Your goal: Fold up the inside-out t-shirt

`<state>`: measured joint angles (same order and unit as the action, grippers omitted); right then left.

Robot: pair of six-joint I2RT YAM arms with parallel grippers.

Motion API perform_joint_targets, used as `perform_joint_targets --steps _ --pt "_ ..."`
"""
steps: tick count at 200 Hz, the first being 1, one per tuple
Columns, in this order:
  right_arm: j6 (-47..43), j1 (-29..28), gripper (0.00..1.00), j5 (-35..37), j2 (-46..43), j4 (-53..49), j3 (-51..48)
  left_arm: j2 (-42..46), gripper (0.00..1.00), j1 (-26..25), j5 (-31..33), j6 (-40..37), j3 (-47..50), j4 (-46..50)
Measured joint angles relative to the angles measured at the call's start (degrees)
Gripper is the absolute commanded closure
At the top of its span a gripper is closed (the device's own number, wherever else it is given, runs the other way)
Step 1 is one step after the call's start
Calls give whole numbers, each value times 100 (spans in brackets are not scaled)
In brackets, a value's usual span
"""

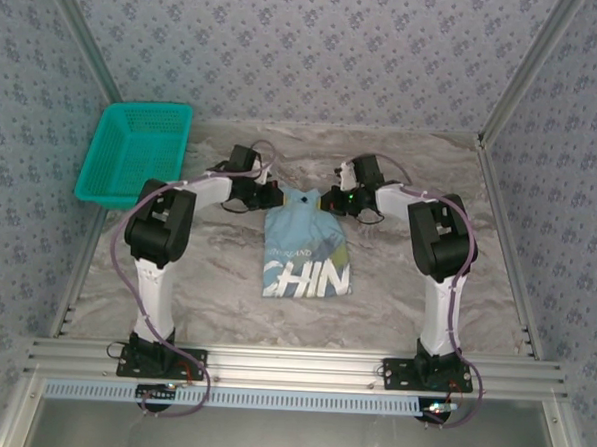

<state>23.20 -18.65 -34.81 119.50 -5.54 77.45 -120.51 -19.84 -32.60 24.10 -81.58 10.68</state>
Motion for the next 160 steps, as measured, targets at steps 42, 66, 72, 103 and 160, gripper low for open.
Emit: perform_joint_targets --steps 42,66,72,103,160 --pt "175 234 100 -63 -400 595 492 304 100 286 -46 -26 -713 -107" --pt "234 341 100 -79 -846 1161 748 632 100 345 -48 -120 -1248 -199" --pt "232 356 100 -79 -975 1300 748 741 100 343 -61 -151 -1322 -238" --pt "149 374 100 -85 -1755 2157 210 1423 100 282 -153 -315 -1235 -481" --pt "-57 168 99 13 -3217 3624 -3303 2822 100 -485 -203 -610 1659 -1215"
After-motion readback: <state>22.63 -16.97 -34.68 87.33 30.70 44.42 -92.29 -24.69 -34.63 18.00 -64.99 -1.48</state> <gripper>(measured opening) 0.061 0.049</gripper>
